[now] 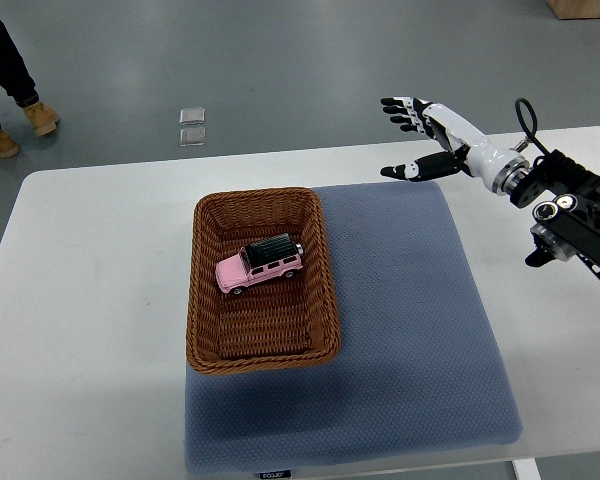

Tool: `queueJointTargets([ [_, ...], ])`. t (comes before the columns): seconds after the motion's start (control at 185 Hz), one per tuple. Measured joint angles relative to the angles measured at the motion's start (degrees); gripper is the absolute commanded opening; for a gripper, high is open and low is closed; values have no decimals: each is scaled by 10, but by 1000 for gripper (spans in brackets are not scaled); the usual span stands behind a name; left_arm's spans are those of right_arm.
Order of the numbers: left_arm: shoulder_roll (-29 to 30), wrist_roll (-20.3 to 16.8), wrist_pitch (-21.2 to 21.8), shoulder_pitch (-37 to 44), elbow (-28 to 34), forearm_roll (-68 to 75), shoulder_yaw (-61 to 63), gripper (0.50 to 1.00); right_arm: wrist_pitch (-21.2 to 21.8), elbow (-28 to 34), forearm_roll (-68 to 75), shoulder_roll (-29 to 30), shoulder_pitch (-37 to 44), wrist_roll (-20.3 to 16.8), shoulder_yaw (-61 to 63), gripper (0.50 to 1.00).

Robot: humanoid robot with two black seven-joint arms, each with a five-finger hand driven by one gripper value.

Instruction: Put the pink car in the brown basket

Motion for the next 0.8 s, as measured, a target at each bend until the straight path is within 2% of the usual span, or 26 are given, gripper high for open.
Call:
queueJointTargets([
  [0.276,0,0,0,0,0,-1,-1,1000,-24,-1,111,4,-84,0,83,911],
  [0.536,0,0,0,0,0,-1,-1,1000,-33,3,257,14,-106,1,98,911],
  [0.802,0,0,0,-1,0,-1,-1,1000,-31,5,273,47,-121,1,134,913],
])
